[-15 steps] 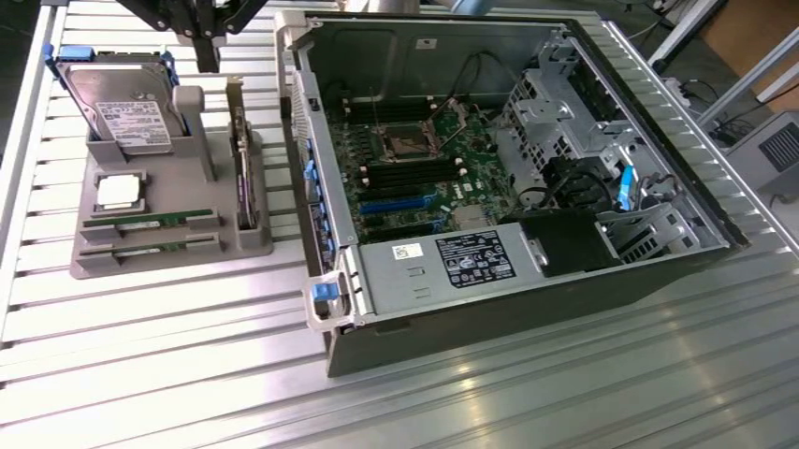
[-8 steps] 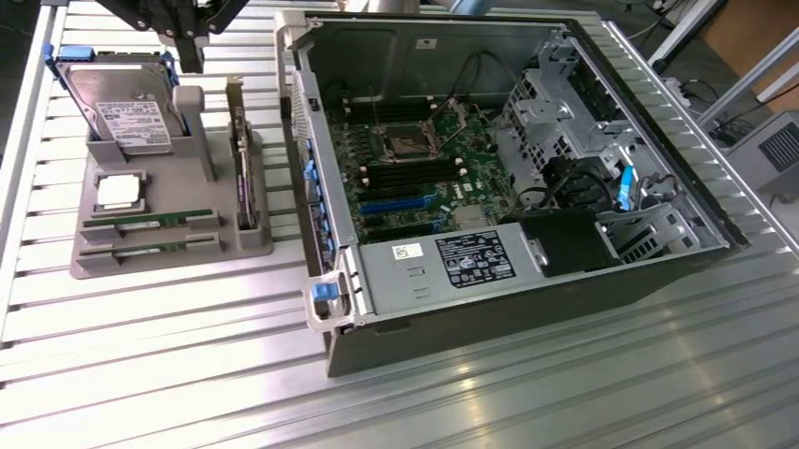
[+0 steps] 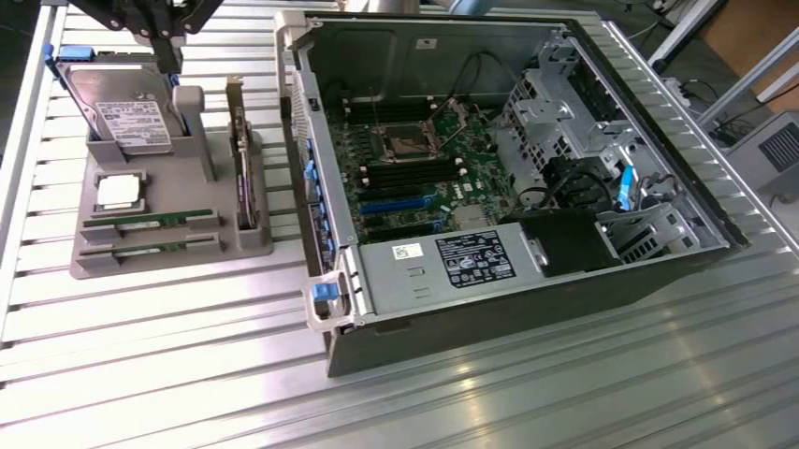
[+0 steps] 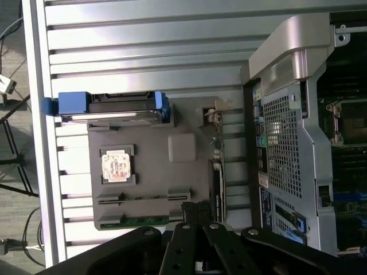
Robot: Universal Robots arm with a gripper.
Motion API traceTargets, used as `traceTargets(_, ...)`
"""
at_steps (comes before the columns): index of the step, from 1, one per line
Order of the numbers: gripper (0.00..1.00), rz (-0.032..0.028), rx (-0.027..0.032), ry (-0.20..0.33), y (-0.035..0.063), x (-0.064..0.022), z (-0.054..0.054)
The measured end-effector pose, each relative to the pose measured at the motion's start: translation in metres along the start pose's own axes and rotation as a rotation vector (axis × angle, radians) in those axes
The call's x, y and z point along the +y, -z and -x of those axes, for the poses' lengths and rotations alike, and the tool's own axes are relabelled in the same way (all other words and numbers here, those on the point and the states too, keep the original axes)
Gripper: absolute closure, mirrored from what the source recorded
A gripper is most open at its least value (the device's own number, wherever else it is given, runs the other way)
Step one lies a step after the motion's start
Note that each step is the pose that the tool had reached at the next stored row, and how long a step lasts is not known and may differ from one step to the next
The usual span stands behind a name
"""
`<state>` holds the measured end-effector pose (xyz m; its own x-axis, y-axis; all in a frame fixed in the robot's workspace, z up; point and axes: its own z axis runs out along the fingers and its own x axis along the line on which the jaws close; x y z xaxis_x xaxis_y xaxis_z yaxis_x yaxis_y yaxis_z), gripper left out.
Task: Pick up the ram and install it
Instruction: 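Reach for the ram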
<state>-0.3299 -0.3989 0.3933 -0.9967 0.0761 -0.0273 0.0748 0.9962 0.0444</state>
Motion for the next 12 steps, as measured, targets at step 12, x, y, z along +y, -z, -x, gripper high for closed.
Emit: traceTargets(12, 0.89, 0.0000, -0.0002, 0.000, 0.0006, -0.0014, -0.019)
